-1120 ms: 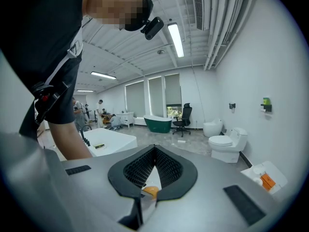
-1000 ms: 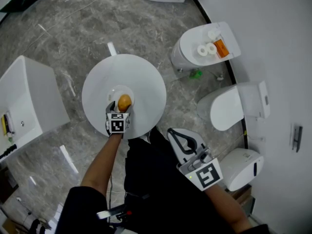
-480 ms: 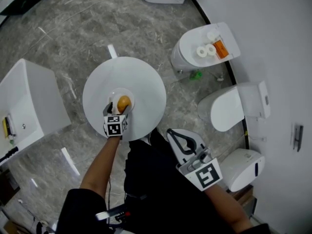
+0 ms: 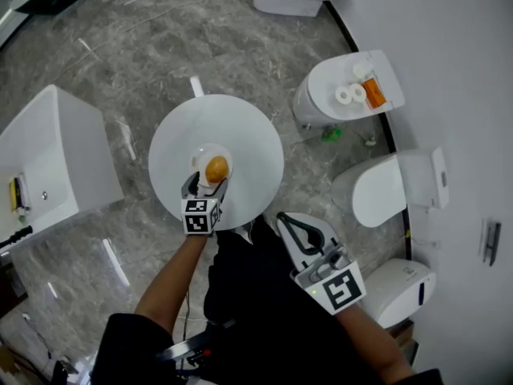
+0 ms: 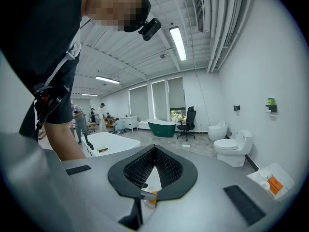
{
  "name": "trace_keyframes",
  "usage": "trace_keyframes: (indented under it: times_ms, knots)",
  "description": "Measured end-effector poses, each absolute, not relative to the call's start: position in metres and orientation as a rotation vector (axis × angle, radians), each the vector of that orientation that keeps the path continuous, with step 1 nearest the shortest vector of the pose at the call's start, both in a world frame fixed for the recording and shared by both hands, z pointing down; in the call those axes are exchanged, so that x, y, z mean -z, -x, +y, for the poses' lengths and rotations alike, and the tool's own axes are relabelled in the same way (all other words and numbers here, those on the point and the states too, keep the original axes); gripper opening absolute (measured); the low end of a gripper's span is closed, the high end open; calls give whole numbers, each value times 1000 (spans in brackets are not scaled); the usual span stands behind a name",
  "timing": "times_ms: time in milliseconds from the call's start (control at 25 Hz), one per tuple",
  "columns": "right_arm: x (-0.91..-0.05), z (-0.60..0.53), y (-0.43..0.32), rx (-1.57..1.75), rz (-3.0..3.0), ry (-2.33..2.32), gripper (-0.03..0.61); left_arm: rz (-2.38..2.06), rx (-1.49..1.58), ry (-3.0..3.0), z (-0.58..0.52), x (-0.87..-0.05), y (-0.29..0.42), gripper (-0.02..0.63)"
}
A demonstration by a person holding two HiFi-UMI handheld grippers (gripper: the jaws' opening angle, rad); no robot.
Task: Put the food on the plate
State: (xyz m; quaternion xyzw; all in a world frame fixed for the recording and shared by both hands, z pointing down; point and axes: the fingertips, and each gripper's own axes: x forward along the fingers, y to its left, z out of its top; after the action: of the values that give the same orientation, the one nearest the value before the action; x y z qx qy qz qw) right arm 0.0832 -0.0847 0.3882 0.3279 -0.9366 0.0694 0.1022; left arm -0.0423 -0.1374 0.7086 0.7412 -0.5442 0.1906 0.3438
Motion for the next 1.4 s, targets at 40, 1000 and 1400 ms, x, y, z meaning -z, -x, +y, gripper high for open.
trace_keyframes:
  times_ms: [40,1000,1400]
  knots:
    - [-387,-83,-82,-207,-2773,-970,6,-1411,-479,-1936,-135,-702,40,350]
    - [-354,-79,-61,-220,-2924,-985,6,-1698,84,-2063,-94,-465,57,350]
    - [-337,-76,-41,-231,-2972,-897,6,-1905,319,-1941,-64,-390,98,350]
